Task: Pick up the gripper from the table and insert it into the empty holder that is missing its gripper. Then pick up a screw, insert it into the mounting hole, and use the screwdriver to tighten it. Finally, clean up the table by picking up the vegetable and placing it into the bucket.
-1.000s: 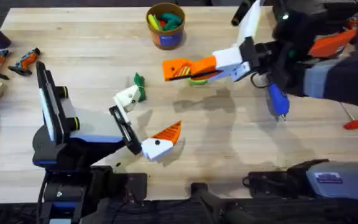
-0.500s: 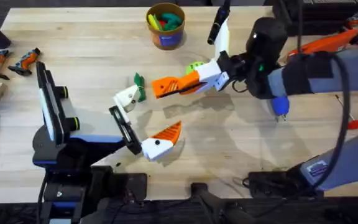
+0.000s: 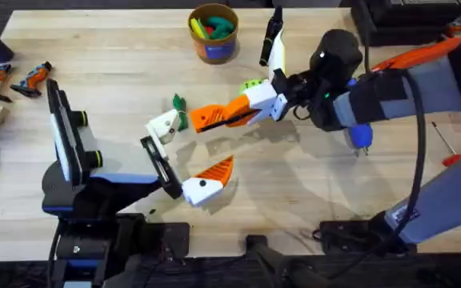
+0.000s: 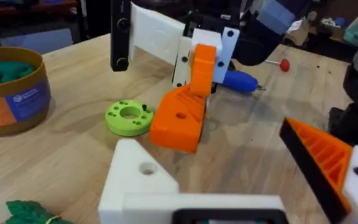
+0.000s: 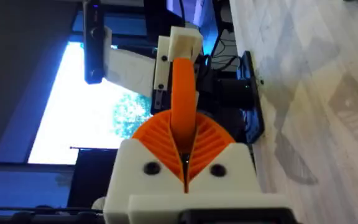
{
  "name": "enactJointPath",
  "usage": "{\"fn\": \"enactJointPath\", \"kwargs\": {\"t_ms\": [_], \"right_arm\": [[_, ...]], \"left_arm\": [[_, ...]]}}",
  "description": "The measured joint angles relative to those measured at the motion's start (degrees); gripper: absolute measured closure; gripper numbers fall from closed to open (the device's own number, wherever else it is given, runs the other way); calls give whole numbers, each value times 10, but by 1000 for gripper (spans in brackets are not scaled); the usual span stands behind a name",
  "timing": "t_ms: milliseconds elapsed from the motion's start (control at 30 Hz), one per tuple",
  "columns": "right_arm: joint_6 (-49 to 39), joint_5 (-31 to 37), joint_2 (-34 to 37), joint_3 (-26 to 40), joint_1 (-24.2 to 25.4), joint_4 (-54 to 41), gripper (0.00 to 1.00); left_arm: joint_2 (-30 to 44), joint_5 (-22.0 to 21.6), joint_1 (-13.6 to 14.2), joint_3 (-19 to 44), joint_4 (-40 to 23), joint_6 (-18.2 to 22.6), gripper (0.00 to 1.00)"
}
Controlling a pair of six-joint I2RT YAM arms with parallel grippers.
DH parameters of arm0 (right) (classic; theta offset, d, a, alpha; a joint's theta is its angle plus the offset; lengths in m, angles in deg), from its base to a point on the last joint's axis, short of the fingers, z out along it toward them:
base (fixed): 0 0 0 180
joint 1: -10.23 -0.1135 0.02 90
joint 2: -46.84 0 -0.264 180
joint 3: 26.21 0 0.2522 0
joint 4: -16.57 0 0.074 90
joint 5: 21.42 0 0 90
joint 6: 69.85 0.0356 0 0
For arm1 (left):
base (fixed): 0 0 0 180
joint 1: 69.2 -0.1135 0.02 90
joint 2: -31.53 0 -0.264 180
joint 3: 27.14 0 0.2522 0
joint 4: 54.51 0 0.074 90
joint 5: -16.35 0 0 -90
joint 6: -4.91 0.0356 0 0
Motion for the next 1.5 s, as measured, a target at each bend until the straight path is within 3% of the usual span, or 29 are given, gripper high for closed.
{"fn": "enactJointPath", "kwargs": {"t_ms": [667, 1500], "right_arm": [[4, 0, 0, 24, -4, -49, 990], [-31, 0, 3, 47, -65, -84, 991]], "left_arm": [[0, 0, 0, 0, 0, 0, 16], [0, -1, 0, 0, 0, 0, 15]]}}
